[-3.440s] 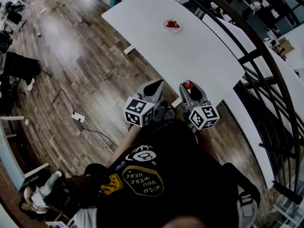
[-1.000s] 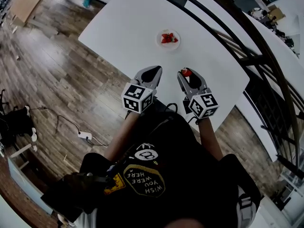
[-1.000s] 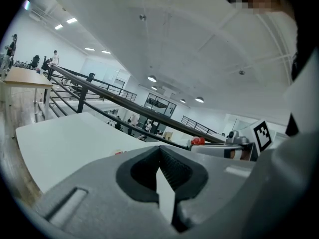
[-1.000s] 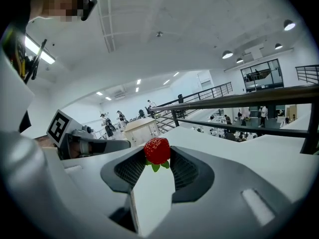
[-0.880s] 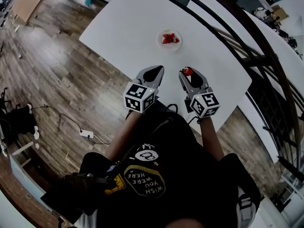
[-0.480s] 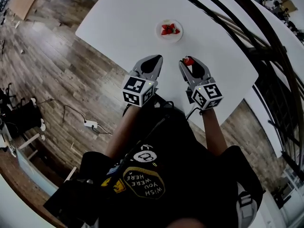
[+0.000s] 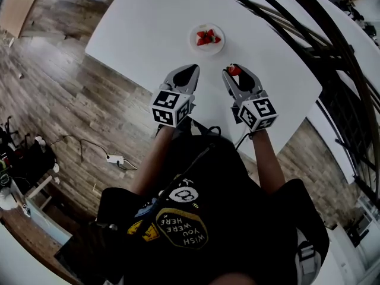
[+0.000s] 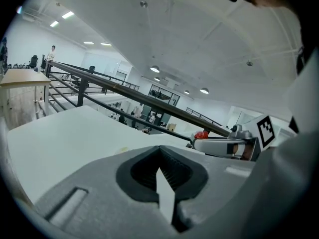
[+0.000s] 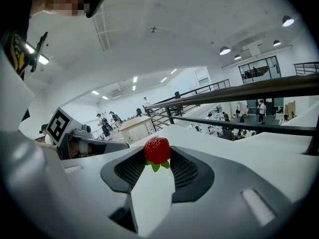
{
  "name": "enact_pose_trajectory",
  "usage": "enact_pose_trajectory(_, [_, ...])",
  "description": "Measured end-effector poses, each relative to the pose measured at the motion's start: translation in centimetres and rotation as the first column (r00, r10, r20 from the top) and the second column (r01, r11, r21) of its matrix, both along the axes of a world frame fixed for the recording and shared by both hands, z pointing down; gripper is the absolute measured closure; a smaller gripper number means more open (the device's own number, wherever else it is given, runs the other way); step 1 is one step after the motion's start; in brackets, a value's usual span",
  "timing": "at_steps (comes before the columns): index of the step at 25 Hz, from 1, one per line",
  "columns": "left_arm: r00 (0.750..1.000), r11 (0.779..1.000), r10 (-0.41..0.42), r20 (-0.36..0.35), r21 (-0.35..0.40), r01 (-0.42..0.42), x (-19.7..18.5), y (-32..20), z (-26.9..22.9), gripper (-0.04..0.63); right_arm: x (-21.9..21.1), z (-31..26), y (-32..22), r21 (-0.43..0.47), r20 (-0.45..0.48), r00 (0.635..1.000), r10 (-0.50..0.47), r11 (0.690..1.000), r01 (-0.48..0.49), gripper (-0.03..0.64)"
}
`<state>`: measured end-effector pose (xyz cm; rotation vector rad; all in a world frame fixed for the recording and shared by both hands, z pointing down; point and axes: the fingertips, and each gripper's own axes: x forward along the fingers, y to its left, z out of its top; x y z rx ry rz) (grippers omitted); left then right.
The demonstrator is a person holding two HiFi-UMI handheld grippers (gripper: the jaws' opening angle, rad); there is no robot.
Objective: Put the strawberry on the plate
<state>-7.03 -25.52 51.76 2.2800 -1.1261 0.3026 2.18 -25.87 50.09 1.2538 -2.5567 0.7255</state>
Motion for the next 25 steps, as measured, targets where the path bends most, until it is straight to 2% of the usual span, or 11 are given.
enact_pose_trajectory(8, [1.000, 0.999, 0.004, -0.008, -0.039, -0.004, -0.8, -1.9, 2.2, 0.592, -1.9, 2.1, -2.0, -0.030, -0.014, 1.000, 0.003, 1.000, -0.004, 0.457])
enact_pose_trajectory(15, [1.000, 1.000, 0.011, -0.024, -0.022, -0.012, -0.8, -2.0, 2.4, 0.592, -2.1, 3.0, -2.4, -0.041, -0.025, 1.000, 0.010, 0.999, -0.011, 0.457])
enact_pose_trajectory(25, [0.995, 0.994, 0.094, 0.015, -0.055, -0.093, -0.7, -2.1, 4.5, 0.594, -2.7, 5.2, -3.5, -0.084, -0.051, 0.999, 0.012, 0.996, -0.016, 0.457])
